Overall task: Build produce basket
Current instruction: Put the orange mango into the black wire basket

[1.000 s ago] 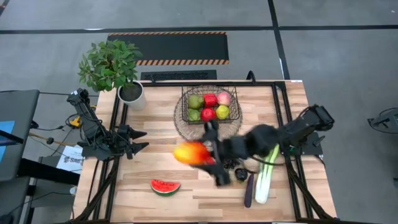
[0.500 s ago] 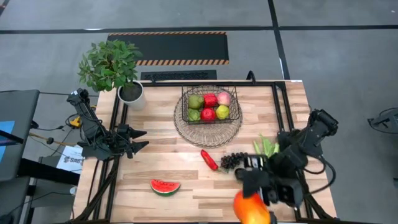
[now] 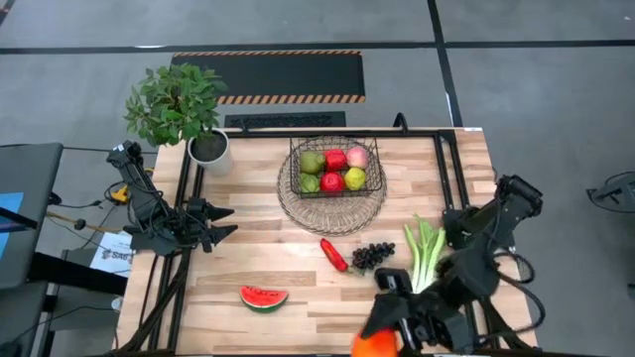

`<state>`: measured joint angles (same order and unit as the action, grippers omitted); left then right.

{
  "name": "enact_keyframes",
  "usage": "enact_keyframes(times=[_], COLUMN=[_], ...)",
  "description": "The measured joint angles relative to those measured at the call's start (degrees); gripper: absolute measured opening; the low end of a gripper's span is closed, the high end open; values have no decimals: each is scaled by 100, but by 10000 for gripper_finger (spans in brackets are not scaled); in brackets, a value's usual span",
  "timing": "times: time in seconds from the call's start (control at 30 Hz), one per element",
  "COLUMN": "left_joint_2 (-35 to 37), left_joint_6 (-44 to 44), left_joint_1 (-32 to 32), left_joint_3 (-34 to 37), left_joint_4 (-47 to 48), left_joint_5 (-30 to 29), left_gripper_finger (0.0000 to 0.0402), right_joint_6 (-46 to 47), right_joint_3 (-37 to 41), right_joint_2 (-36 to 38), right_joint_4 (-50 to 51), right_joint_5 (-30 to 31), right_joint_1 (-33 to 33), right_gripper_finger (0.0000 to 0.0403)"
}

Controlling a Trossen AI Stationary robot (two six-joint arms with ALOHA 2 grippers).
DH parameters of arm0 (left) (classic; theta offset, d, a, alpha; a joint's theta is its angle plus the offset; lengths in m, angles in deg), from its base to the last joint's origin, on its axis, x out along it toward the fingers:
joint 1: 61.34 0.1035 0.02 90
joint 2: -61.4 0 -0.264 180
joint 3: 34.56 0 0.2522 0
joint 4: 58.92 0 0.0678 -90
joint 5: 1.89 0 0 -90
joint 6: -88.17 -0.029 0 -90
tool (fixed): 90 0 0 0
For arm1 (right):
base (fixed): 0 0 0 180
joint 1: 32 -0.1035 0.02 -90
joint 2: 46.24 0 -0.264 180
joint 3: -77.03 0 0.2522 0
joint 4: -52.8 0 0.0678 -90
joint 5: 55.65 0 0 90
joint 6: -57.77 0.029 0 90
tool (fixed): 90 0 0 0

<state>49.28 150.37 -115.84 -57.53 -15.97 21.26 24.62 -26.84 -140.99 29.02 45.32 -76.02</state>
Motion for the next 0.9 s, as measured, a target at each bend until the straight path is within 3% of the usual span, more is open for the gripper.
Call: enact_keyframes(times=[0.13, 0.33, 0.9], left_joint_2=[2, 2, 0], left_joint_6=[0, 0, 53], left_joint_1=[2, 0, 0], left_joint_3=[0, 0, 0], left_joint_4=[0, 0, 0], left_joint_5=[-6, -19, -28], left_gripper_finger=[341, 341, 341], right_joint_6=[594, 1167, 1019], right_joint_3=[-602, -1299, -1374], right_joint_2=[114, 79, 73], right_joint_4=[1687, 3865, 5669], right_joint_5=[1374, 2443, 5044], right_joint_1=[-11, 120, 609], right_gripper_finger=[270, 270, 270])
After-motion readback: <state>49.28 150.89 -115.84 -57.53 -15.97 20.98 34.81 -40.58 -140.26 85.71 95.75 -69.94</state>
